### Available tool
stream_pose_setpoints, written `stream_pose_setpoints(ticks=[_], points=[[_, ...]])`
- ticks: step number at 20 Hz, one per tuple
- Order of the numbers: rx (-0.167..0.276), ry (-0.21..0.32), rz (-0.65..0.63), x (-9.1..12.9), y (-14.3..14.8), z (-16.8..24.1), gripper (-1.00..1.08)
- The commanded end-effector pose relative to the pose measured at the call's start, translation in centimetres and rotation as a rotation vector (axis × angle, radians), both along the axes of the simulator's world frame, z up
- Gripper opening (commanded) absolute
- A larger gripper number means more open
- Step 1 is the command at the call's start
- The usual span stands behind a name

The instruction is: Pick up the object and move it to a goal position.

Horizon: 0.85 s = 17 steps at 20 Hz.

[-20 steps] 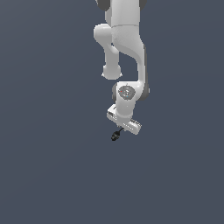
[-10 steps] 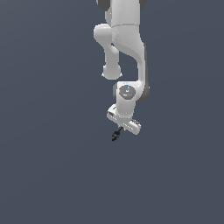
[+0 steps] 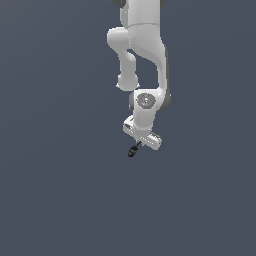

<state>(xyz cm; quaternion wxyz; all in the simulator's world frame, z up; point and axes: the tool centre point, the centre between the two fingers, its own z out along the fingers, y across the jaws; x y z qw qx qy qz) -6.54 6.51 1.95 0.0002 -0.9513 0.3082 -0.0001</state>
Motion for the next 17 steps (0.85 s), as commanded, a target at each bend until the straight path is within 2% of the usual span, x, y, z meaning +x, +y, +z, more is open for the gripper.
stream_pose_setpoints(ticks=[1,9,17], points=[[0.000,-0.001,0.000,-0.9,0.2,0.5,-1.00],[0.000,0.000,0.000,-4.3,1.0,2.4,-1.00],[0.000,0.000,0.000,-5.4,1.4,3.1,-1.00]])
